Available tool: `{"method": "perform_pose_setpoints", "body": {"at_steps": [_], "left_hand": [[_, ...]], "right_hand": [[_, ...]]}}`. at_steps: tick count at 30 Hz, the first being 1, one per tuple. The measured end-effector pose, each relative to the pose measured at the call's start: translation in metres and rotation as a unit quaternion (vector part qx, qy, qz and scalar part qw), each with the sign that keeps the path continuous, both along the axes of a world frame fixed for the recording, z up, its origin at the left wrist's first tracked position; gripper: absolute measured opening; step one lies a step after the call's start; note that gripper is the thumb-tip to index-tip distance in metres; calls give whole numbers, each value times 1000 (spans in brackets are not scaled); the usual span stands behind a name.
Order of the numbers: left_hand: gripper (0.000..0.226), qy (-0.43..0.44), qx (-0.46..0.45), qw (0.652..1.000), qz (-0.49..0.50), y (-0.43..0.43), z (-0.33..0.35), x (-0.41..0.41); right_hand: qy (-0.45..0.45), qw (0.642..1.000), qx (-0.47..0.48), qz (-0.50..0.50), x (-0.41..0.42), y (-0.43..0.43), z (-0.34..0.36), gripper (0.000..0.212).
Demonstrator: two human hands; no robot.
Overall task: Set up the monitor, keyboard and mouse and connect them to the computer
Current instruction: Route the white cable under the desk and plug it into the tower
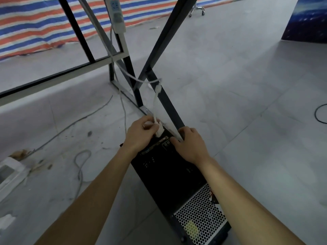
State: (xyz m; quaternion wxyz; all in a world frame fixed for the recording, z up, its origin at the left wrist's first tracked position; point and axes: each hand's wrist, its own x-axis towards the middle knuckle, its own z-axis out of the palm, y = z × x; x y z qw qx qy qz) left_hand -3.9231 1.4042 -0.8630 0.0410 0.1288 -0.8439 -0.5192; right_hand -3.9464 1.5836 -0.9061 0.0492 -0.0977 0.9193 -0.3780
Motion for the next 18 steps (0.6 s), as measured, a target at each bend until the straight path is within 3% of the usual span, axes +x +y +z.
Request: {"method": "perform_pose_setpoints", "body": {"at_steps": [10, 18], "left_hand": [[19, 75, -69, 994, -35, 1, -12, 6], [18, 75, 5, 997, -21, -6, -21, 8]], "right_hand": [[-63, 998, 1, 19, -12, -1, -4, 47], [-62, 998, 4, 19, -14, 0, -8, 45]]}}
